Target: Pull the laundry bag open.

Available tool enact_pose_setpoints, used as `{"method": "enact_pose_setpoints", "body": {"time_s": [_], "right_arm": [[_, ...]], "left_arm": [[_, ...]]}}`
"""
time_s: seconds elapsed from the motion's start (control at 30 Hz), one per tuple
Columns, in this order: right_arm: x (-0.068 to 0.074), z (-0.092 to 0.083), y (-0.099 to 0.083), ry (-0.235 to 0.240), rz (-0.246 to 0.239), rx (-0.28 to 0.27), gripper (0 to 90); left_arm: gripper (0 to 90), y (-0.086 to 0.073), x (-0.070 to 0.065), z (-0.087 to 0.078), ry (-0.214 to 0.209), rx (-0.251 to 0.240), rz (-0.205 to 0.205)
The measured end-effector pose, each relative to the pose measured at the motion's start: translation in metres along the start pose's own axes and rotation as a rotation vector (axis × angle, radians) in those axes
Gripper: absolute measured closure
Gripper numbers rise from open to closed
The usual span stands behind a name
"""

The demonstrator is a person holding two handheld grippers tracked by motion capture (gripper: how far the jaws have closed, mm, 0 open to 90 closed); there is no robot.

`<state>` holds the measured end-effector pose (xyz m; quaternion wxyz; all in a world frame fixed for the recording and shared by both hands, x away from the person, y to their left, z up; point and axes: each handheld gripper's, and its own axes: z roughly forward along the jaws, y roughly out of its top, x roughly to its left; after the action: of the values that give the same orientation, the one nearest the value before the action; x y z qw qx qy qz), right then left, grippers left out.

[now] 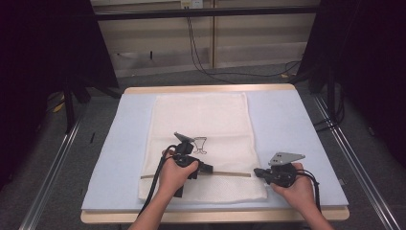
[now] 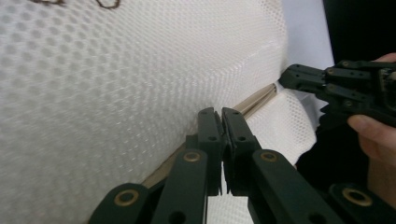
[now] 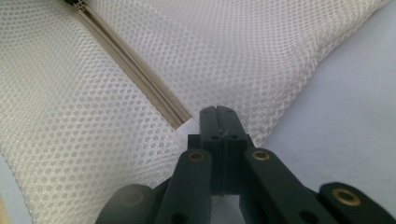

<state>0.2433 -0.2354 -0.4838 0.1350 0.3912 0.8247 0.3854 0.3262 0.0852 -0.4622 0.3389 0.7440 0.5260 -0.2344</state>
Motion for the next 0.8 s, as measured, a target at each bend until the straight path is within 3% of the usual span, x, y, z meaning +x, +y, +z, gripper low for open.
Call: {"method": "enact_pose_setpoints", "body": {"time_s": [0.57,0.63,0.7,0.8], "right_arm": [[0.000,0.000,0.000,-0.003,0.012,0.000,90.0],[-0.001,0.000,-0.001,0.001,0.011,-0.004,90.0],[-0.001,0.000,-0.001,0.004,0.012,-0.008,90.0],[-0.001,0.000,-0.001,0.005,0.013,-0.010,90.0]], "left_arm": [[87.4,-0.002,0.008,-0.016,-0.013,-0.013,-0.006],[87.5,-0.002,0.008,-0.017,0.001,-0.009,0.002],[87.4,-0.002,0.008,-0.018,-0.021,-0.008,-0.017],[87.4,-0.002,0.009,-0.019,-0.013,-0.017,-0.005]]}}
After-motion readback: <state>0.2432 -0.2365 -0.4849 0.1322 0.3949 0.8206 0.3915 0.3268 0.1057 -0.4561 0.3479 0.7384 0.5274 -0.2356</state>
